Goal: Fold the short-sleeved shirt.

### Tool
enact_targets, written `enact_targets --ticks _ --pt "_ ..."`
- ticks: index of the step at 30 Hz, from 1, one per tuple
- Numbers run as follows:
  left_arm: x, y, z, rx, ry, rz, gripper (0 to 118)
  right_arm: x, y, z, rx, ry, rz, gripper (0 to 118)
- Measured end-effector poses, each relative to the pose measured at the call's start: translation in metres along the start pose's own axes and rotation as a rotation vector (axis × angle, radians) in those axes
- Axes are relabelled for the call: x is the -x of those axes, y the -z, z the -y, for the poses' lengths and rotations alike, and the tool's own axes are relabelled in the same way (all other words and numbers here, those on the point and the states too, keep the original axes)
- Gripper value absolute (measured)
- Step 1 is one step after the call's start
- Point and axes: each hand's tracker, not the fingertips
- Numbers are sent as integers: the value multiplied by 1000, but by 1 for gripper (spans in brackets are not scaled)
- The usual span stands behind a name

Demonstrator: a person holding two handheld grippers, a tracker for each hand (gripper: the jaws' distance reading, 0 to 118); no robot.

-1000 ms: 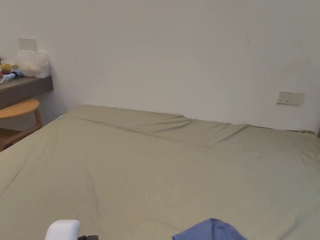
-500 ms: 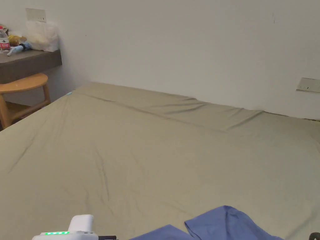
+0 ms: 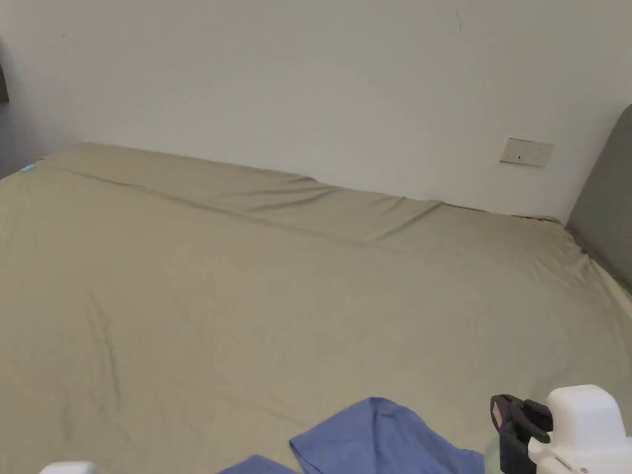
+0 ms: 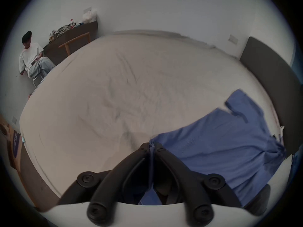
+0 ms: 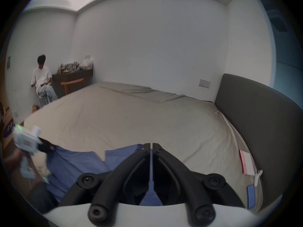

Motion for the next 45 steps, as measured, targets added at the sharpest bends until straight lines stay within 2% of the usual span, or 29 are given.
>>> enact_targets --ticks 1,2,3,4,7,8,12,14,15,16,17,18,19,20,21,23,27,31,34,38,42,45 --pt "1 -11 -4 -16 -16 27 5 -6 21 2 28 -19 11 31" --pt "3 -24 -8 -41 -32 61 5 -13 44 4 66 -33 3 56" --pt "4 -37 -10 -71 -46 99 5 -20 69 8 126 -43 -21 75" --pt "5 -47 -11 -96 -58 123 5 -26 94 12 194 -52 -57 80" --pt "8 -66 -15 -140 -39 138 5 -44 169 29 423 30 -169 80" --pt "2 -69 -16 -133 -28 111 5 -46 191 36 465 50 -170 80" --pt "1 -83 -16 -154 -55 162 5 -25 255 68 548 -78 -194 80" --pt "-1 -85 -15 -156 -51 163 5 -11 279 85 620 -98 -234 82" --pt "-4 -83 -15 -151 -33 150 5 -2 285 92 635 -117 -210 82" --pt "-5 -81 -14 -150 1 121 5 -2 275 85 512 -108 -165 82" --pt "-6 -80 -13 -150 23 108 5 -5 271 78 483 -62 -165 81" --pt "-5 -78 -12 -147 22 106 5 -7 271 76 555 -4 -233 74" --pt "-3 -76 -12 -140 16 109 5 -3 263 75 531 0 -261 29" --pt "-4 -73 -12 -133 5 116 5 3 258 69 502 -63 -201 8" --pt "-3 -73 -13 -131 -14 117 5 7 252 63 522 -90 -202 8" --pt "2 -79 -19 -134 -45 130 5 0 236 49 514 -34 -241 8" --pt "16 -115 -40 -227 -53 163 5 -42 164 -12 316 155 -258 8" --pt "22 -172 -69 -353 13 122 5 -95 60 -81 89 206 -188 8" --pt "31 -211 -95 -446 23 106 5 -131 -22 -132 -35 225 -160 8" --pt "38 -266 -151 -554 0 152 5 -158 -121 -191 -178 246 -115 8" --pt "26 -319 -214 -664 68 158 5 -160 -189 -244 -255 222 -97 8" --pt "16 -352 -260 -713 79 148 5 -163 -213 -278 -282 223 -79 8"
